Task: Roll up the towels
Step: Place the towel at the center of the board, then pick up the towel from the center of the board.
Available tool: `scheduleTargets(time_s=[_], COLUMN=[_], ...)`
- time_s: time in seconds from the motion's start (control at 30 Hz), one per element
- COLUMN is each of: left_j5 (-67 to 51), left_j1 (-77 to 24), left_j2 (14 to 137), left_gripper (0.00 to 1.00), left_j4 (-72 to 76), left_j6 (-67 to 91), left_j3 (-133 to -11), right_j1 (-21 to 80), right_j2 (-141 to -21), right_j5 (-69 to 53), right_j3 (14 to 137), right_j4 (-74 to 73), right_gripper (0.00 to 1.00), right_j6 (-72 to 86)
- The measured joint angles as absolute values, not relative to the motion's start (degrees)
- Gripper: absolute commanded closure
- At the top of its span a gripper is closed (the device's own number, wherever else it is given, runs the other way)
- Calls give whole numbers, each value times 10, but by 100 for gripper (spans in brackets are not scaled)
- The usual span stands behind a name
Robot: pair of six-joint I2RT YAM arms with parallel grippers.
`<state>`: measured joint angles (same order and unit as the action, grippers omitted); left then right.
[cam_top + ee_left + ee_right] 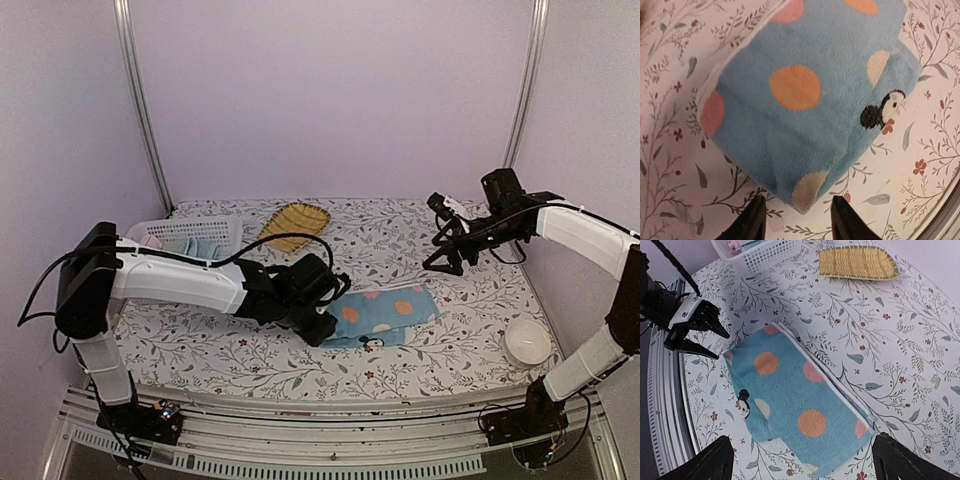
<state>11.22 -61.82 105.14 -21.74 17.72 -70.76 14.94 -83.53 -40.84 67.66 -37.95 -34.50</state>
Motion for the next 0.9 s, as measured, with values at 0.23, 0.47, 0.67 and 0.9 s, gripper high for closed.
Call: scheduleTargets(time_s=[0.23, 0.47, 0.67, 0.9], left_j5=[67, -5, -54, -75], left_j1=[-607, -477, -437, -441], left_j2=[1019, 984, 1019, 1089], left_gripper=[49, 51, 56, 57], left_j4=[-180, -91, -67, -68], left_j6=[185, 251, 276, 286], left_j3=[-653, -652, -674, -694], right_j1=[150, 149, 149, 149], right_j2=[-952, -1105, -1160, -1182], right_j5=[-328, -276, -260, -263], right_j3=[692, 786, 849, 848], right_j4=[-400, -429, -453, -474], right_gripper=[42, 46, 45, 45], right_j6=[-344, -320, -298, -287])
